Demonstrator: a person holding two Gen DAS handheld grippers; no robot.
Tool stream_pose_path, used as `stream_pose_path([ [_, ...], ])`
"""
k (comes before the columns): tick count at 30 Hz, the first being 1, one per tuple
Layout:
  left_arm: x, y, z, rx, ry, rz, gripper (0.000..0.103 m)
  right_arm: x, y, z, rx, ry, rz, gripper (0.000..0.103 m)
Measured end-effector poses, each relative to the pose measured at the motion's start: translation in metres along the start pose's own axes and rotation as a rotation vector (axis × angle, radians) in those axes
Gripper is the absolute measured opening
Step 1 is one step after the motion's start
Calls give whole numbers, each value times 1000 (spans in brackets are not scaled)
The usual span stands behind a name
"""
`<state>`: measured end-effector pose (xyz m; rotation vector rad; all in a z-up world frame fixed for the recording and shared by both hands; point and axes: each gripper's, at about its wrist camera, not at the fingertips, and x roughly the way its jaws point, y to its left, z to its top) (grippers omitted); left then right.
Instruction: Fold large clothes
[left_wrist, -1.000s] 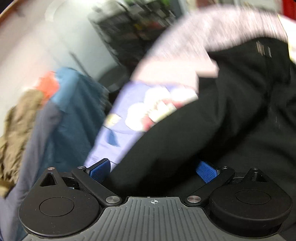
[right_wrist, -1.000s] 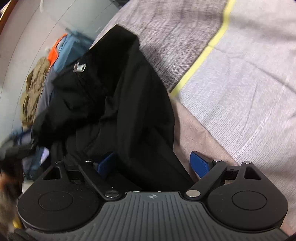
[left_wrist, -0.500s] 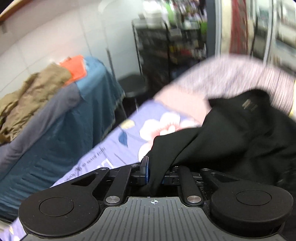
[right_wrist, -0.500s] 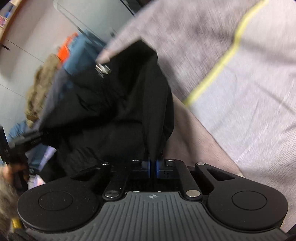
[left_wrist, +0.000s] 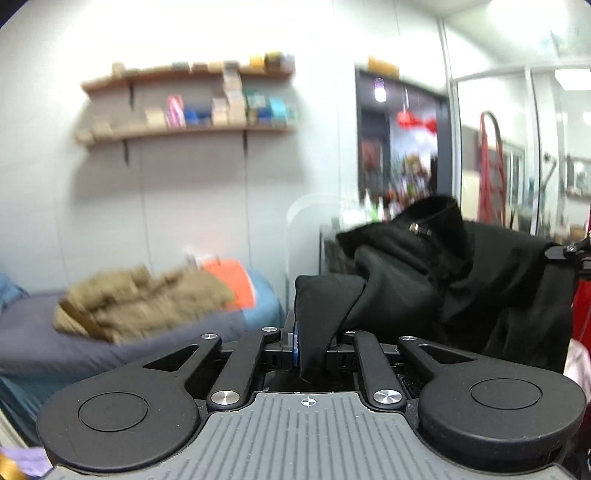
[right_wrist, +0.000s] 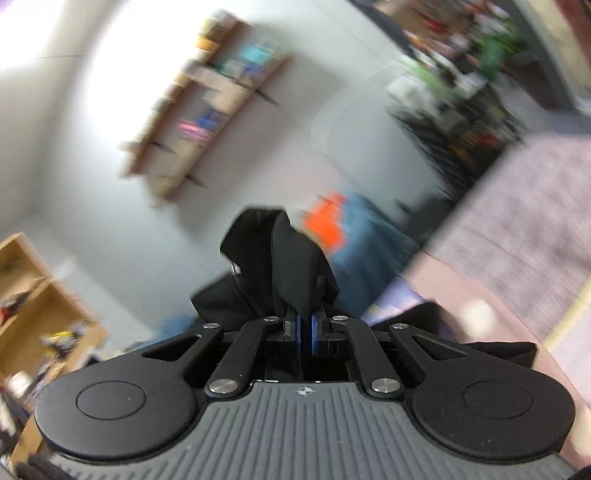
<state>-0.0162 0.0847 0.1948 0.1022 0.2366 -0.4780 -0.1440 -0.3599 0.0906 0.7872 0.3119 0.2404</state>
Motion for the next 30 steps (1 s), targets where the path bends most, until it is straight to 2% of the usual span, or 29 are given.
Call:
stream_pose_path([
  [5,-73,-3,50,-62,-175,-51,45,-56,69,28,-73,-115,204,7],
  [8,-107,2,75,-103,-287,-47,45,-81,108,55,-154,-212,297,7],
  [12,-114,14,100,-102,-404,52,45,-84,133,102,-197,-307,404,7],
  [14,-95,28,104,-135,-403,81,44,-69,140,120,-233,-336,380,7],
  [15,-78,36,103,-159,-376,93,44,-52,135,128,-239,-334,355,7],
  [17,-30,56,91,-218,-275,128,45,-10,122,140,-222,-285,306,7],
  [19,34,79,64,-284,-132,184,53,41,103,136,-261,-248,186,7],
  [20,72,93,41,-312,-51,222,57,70,94,130,-309,-214,129,13],
  [22,134,109,-3,-321,118,310,100,133,69,110,-364,-158,-30,42],
  [23,154,115,-28,-325,183,360,103,159,53,98,-368,-151,-118,84],
  [24,169,120,-53,-315,234,411,103,181,37,87,-363,-132,-182,99],
  [26,195,125,-107,-316,339,481,103,225,-6,56,-311,-20,-297,100],
  [28,210,126,-162,-345,486,525,103,259,-44,17,-265,123,-408,100],
  [30,204,126,-212,-389,606,544,103,276,-85,-24,-204,241,-494,100],
])
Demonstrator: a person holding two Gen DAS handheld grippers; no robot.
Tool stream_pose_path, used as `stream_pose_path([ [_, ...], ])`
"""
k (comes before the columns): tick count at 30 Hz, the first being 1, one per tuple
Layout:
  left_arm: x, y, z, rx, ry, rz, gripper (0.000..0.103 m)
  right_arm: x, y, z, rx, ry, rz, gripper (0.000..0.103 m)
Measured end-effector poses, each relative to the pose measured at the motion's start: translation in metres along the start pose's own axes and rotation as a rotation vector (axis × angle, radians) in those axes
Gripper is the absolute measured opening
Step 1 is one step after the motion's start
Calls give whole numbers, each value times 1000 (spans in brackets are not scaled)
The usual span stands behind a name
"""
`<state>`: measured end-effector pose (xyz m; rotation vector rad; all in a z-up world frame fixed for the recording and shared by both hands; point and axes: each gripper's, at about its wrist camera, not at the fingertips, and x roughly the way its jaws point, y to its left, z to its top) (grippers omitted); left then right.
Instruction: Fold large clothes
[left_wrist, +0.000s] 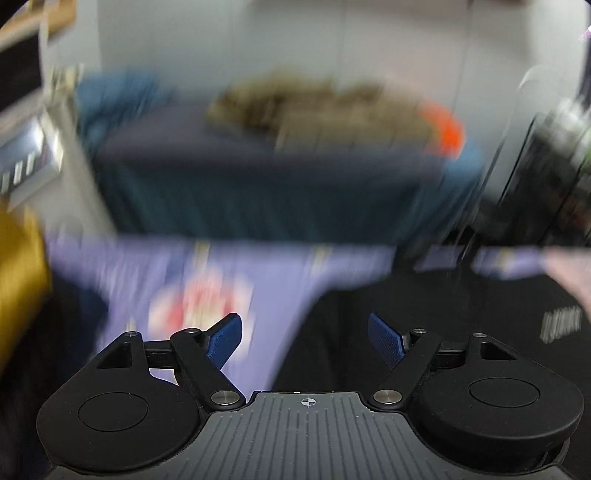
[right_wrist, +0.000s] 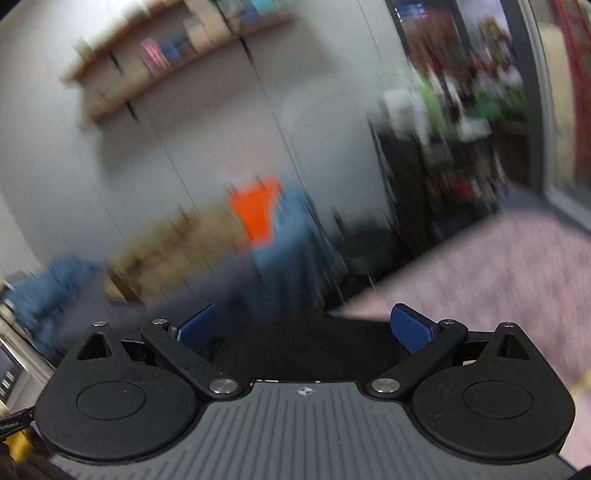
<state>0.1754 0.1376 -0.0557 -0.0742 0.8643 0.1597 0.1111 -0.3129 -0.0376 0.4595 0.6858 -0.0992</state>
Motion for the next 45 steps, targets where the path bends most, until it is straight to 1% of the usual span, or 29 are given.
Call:
stream_pose_path([
  [2,10,14,-39,-32,90,28,103,18,-30,-53,40,110,-25,100],
  [5,-10,53,-88,-102,168,58,103,15,-70,-116,79,242,-104,100],
  [7,-24,78,-115,-132,203,92,103,2,-94,-147,86,294,-180,100],
  [8,-33,93,-122,-139,209,117,103,-11,-104,-160,87,312,-211,100],
  [10,-54,118,-139,-152,214,165,103,-24,-119,-171,81,323,-261,100],
  [13,-85,149,-150,-188,208,183,103,-40,-124,-167,73,296,-313,100],
  [15,-103,160,-154,-222,199,161,103,-40,-119,-163,66,286,-316,100],
  [18,-122,167,-162,-246,183,103,103,-32,-99,-159,33,274,-289,100],
  [20,-126,163,-166,-247,182,62,103,-28,-75,-157,-2,273,-254,101],
  [22,-135,155,-172,-272,193,1,103,-20,-50,-162,-44,292,-208,101],
  [25,-138,139,-187,-304,234,-127,103,-14,-16,-174,-109,334,-156,102],
  [29,-122,116,-209,-327,334,-198,103,-9,22,-193,-188,386,-106,102],
  [31,-120,107,-218,-342,356,-256,103,-11,37,-203,-246,405,-102,102],
  [32,-119,102,-222,-332,363,-276,103,-14,44,-207,-274,412,-101,102],
  [33,-116,97,-225,-307,375,-282,103,-14,48,-210,-294,418,-101,102],
  [35,-111,86,-233,-243,391,-252,103,-16,54,-216,-309,429,-102,102],
  [38,-105,84,-240,-216,389,-216,103,-15,57,-224,-280,457,-94,102],
  [39,-105,86,-240,-210,380,-209,101,-15,57,-226,-265,468,-94,102],
  [40,-105,89,-238,-205,375,-196,91,-15,57,-228,-249,477,-95,102],
  [42,-108,101,-230,-199,351,-169,78,-17,56,-231,-226,490,-100,102],
  [43,-110,108,-223,-195,326,-148,69,-17,55,-233,-218,495,-105,102],
  [44,-114,117,-215,-191,297,-123,65,-27,50,-235,-212,497,-113,102],
  [45,-118,127,-204,-188,259,-91,58,-27,48,-235,-206,499,-121,102],
])
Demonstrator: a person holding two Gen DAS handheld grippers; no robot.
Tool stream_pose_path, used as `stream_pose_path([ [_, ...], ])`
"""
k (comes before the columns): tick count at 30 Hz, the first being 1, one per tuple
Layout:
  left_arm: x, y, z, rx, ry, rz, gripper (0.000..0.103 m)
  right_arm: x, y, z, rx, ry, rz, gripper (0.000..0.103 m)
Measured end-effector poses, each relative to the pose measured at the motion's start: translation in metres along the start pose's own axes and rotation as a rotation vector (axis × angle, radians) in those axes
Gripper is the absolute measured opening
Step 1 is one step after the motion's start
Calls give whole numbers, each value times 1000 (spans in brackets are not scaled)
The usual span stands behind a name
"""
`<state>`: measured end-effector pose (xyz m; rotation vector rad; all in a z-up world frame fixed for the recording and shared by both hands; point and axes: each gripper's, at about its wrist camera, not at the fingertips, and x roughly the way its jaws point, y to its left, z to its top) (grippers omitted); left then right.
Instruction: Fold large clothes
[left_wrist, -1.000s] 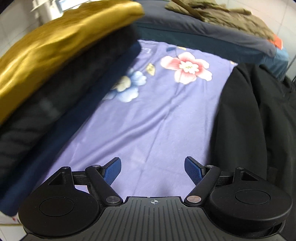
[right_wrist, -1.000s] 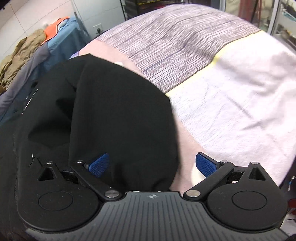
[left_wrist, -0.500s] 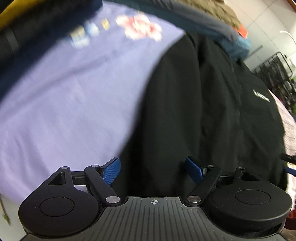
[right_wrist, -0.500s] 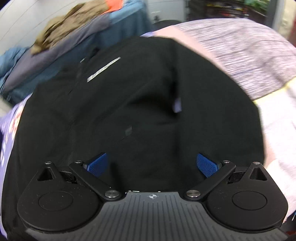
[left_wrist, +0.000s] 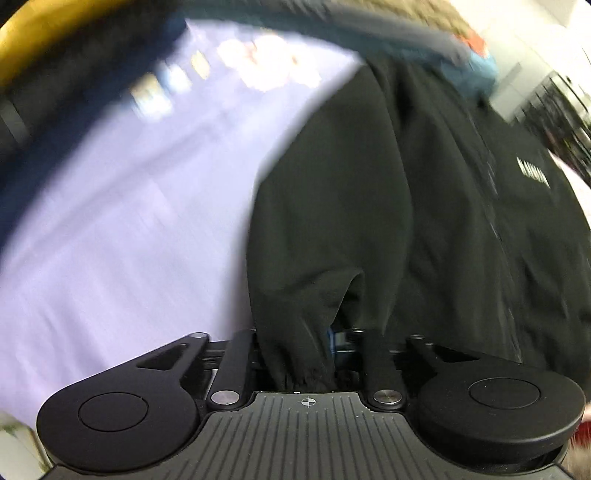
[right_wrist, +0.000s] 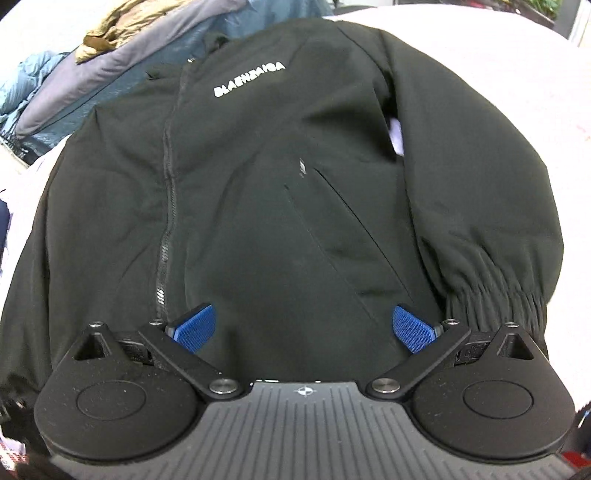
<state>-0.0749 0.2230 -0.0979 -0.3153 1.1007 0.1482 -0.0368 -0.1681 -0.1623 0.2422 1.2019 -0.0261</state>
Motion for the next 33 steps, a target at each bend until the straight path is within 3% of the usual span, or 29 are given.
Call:
stream_pose_path([
  [6,-67,66,89,-70,-332,258,55,-3,-15,0,79,-11,-12,102],
  [9,-89,86,125,-83,-430,343,55,-8,-23,-2,109,-22,-11,102],
  [12,-88,95,147,-119,-428,386,56,-14,-29,-5,127,-31,-11,102],
  [14,-79,99,155,-134,-385,399,67,-16,-33,-7,139,-35,-14,102],
  [16,-65,99,157,-130,-344,394,103,-20,-37,-8,156,-40,-17,102],
  [18,-52,95,155,-140,-323,435,103,-20,-40,-10,173,-47,-29,102],
  [24,-59,95,143,-183,-330,352,103,-32,-62,-11,210,-105,-101,102],
  [28,-78,87,138,-209,-389,282,103,-52,-81,-9,165,-220,-208,102],
  [33,-53,52,122,-178,-317,167,103,-60,-93,-12,56,-294,-268,102],
])
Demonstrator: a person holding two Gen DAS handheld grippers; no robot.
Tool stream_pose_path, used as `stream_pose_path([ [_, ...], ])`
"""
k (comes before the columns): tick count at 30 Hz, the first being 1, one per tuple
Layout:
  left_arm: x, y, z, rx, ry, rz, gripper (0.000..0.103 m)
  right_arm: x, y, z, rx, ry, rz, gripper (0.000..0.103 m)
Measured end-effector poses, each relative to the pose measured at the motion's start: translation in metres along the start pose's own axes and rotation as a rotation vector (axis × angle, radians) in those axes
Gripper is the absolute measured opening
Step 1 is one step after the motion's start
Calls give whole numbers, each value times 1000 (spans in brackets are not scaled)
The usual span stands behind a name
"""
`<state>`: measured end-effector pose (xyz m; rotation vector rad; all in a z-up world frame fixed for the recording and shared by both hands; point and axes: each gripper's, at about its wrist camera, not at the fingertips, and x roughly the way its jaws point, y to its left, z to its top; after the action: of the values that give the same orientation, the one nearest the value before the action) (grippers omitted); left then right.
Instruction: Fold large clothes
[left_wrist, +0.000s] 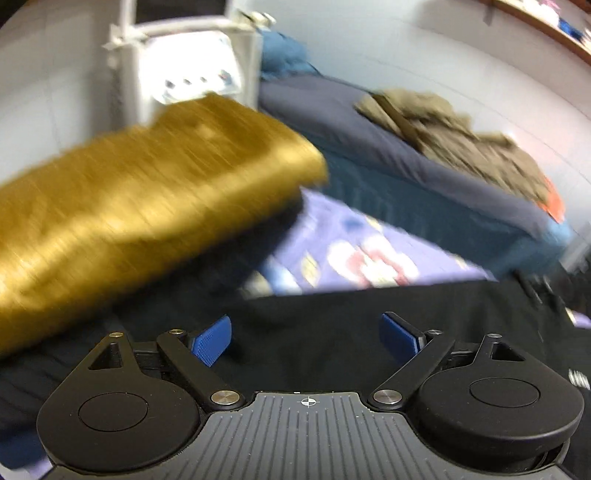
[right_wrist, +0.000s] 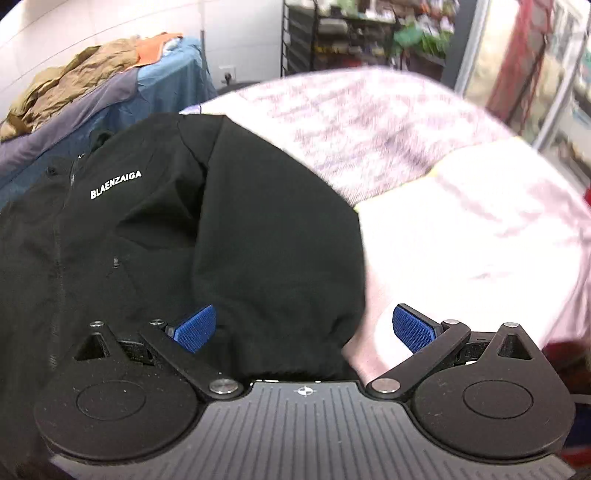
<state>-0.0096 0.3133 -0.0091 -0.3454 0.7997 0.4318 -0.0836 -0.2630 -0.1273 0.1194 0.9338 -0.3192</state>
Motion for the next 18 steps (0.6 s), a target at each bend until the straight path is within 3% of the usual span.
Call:
stream_pose_path([
  [4,19,-38,-52,48,146,-84,103,4,16,-17,-141,2,60,99],
  [7,28,-64,-89,70,239,-140,103,12,38,-39,-297,-9,94,88],
  [11,30,-89,-119,117,304,-173,103,34,58,-60,-476,5,-35,69],
  [14,30,-98,-123,156,300,-167,103,41,51,-59,-495,2,-85,58],
  [16,30,-98,-121,151,286,-155,103,45,43,-52,-477,19,-80,41],
  [17,32,-98,-120,142,283,-153,103,47,39,-46,-462,29,-83,25],
  [18,32,-96,-119,131,280,-149,103,47,34,-38,-435,32,-87,20],
])
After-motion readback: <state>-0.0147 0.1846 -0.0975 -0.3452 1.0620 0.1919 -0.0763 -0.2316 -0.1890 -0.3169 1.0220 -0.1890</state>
